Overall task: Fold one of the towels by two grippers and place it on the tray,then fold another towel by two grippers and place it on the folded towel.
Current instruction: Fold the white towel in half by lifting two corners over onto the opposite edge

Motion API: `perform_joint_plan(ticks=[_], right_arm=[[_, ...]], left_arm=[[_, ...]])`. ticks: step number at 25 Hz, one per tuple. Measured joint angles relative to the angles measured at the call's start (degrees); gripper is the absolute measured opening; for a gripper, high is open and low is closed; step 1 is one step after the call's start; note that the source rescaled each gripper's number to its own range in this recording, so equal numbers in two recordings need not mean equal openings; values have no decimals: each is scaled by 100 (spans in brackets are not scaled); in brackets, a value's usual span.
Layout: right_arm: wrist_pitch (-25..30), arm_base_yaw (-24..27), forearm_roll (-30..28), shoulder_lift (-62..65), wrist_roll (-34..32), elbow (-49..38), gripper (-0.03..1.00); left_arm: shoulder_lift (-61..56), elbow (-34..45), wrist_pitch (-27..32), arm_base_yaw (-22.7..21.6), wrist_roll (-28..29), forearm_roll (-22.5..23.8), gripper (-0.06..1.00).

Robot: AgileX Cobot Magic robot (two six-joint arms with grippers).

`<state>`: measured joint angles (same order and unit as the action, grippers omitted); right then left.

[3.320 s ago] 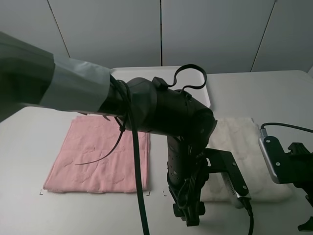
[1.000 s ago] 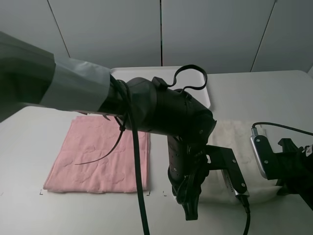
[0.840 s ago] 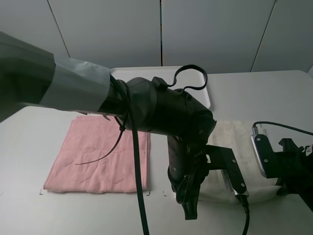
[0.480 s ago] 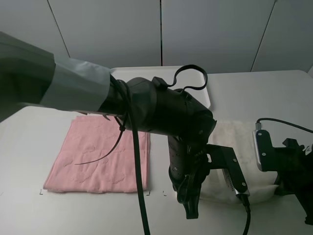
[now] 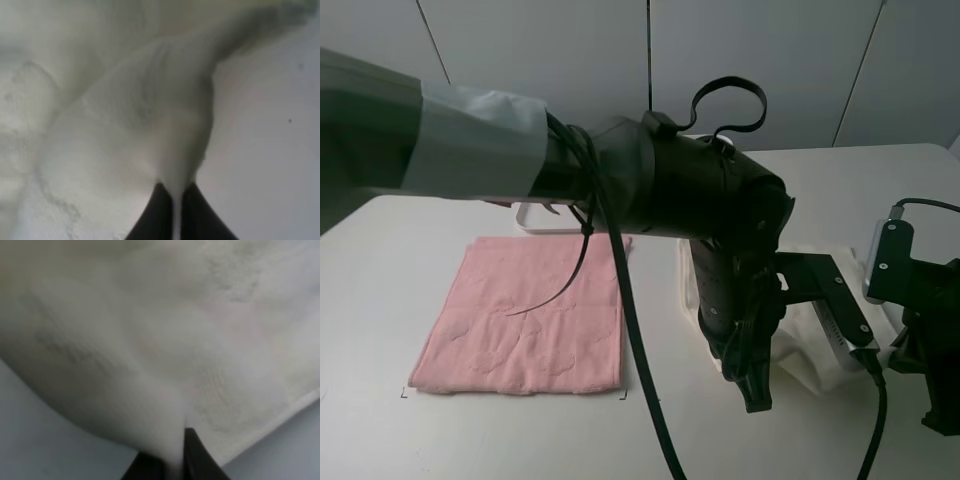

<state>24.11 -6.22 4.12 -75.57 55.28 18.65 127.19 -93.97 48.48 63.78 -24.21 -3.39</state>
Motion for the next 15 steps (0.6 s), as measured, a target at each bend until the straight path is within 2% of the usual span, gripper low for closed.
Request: perform_joint_plan(ticks=[4, 9, 15], right_arm=[[116, 0, -124, 366, -665, 94, 0], [248, 0, -412, 432, -1501, 565, 0], [39, 0, -650, 377, -2363, 941, 0]], left_arm=[[-59, -316, 66, -38, 63, 10, 0], [-62, -508, 111, -309, 370, 10, 0], [-109, -508, 111, -697, 665, 10, 0]])
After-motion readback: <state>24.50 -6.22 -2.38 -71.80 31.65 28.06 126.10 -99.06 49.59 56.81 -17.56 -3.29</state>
